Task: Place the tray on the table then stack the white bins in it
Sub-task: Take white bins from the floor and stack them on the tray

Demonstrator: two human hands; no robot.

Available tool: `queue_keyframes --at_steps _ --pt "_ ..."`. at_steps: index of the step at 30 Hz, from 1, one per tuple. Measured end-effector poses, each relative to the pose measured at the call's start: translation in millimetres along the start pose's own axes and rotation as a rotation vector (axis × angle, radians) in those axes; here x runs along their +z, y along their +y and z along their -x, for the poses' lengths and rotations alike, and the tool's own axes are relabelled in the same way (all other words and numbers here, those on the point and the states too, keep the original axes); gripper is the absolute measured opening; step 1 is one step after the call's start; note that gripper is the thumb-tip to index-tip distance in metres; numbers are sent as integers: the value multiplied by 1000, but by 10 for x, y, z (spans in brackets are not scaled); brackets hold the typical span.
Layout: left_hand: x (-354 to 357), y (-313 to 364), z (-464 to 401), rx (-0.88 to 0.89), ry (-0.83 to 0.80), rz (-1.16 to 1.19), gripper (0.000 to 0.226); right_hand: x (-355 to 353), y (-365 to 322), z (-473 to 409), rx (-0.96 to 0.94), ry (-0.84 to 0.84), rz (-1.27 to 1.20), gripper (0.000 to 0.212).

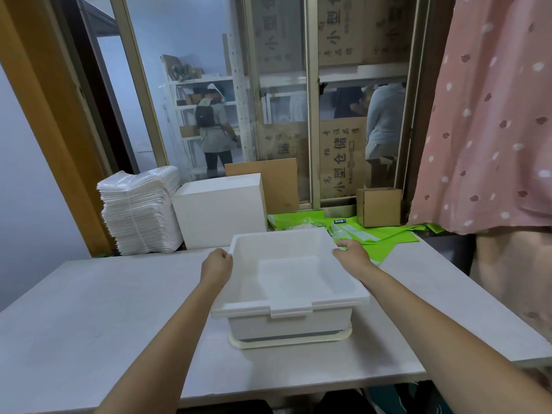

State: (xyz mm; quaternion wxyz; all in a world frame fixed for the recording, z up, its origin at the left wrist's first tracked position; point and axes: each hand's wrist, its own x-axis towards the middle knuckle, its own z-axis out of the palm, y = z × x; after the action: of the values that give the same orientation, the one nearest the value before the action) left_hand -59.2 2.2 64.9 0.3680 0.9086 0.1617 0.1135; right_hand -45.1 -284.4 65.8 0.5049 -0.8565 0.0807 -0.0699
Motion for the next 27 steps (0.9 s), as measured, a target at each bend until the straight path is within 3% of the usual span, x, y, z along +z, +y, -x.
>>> queue_keyframes --at_steps 4,9,11,14,18,23,27 --pt "-34 40 33 4 -23 -51 20 -57 -76 66 -31 -10 166 30" --pt "-102 49 60 -34 -139 -96 19 -120 -121 65 -87 -153 516 31" --pt "-89 18 93 -44 -131 -115 18 -102 -119 116 -101 -125 605 28" --pt "-40 -11 149 -20 -54 -201 22 -48 -83 169 -127 27 673 29" --pt "-40 14 199 5 7 -297 25 -30 -81 191 -170 100 730 34" --pt "-64 94 157 84 -12 -380 16 -25 -152 116 -182 17 855 35" --pt "-78 174 -4 194 -115 -496 32 -1 -241 -4 -180 -60 904 35"
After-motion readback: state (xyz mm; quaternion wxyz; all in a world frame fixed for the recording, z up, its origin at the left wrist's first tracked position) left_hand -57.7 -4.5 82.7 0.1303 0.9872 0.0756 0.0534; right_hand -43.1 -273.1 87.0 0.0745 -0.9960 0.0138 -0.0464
